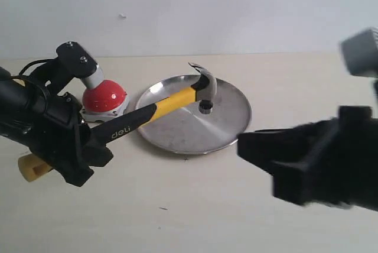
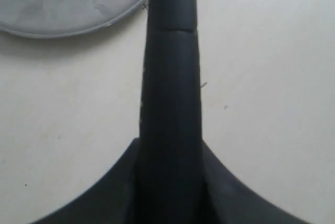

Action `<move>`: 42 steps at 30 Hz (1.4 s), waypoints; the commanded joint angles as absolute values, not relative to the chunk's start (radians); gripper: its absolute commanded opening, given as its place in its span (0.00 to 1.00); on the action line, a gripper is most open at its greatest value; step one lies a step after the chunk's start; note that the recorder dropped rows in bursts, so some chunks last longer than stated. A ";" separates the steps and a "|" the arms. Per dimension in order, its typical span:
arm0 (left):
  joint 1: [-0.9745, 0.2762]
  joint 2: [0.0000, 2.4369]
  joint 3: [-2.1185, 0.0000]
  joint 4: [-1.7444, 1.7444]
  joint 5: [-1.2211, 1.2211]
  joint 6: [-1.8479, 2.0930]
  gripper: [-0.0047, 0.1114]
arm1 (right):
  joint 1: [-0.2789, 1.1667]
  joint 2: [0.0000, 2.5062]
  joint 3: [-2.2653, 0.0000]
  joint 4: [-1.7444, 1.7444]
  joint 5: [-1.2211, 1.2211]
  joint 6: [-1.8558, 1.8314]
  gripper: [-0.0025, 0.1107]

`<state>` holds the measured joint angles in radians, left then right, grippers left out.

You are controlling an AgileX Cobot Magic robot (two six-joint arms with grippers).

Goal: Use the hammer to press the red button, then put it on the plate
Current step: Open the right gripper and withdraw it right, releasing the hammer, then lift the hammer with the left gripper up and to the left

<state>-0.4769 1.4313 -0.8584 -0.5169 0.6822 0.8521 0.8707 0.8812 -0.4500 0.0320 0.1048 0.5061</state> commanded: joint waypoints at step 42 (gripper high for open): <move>-0.446 1.180 -0.817 -0.525 0.336 0.587 0.04 | 0.873 0.000 0.000 0.007 0.186 0.417 0.02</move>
<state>-0.4613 1.1977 -0.8301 -0.4976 0.4743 0.6470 0.8707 0.0069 -0.0049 0.0055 0.1844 0.4162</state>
